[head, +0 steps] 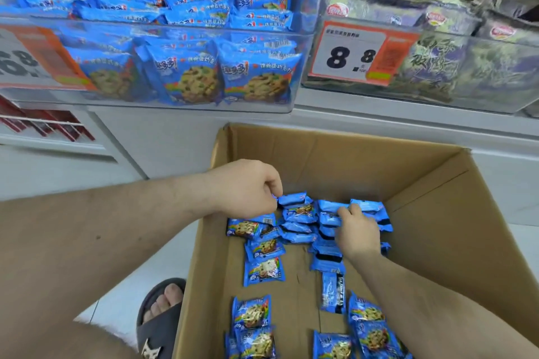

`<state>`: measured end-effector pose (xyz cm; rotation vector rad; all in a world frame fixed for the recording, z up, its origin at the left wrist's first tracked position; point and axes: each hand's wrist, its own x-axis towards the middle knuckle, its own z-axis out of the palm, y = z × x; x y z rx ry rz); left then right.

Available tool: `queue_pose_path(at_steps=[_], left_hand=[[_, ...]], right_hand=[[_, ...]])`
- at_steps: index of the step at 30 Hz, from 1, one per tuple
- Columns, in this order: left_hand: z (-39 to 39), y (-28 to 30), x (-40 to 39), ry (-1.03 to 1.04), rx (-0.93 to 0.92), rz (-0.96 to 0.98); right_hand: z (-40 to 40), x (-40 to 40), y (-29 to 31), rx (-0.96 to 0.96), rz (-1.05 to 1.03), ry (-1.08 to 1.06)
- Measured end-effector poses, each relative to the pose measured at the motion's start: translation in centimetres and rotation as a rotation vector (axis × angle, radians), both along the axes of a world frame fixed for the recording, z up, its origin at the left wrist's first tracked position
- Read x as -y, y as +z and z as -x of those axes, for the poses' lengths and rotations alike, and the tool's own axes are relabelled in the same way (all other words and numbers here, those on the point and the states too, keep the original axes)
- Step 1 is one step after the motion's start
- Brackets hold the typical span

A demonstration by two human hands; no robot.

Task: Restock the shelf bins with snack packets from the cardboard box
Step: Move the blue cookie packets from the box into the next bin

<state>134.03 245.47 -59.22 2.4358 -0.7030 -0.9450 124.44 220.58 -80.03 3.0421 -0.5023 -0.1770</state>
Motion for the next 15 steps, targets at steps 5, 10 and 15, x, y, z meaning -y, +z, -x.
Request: queue_pose_path(at_steps=[5,10,15], left_hand=[[0.3,-0.8,-0.4,0.188,-0.300,0.047],[2.5,-0.5,0.8,0.424,-0.657,0.206],[4.4,-0.6,2.1,0.631,-0.740,0.377]], right_hand=[[2.5,0.1,3.3,0.552,-0.131,0.329],[2.6,-3.9,9.0,0.865,-0.198,0.490],[2.7,-7.4,10.8,0.891,-0.360,0.631]])
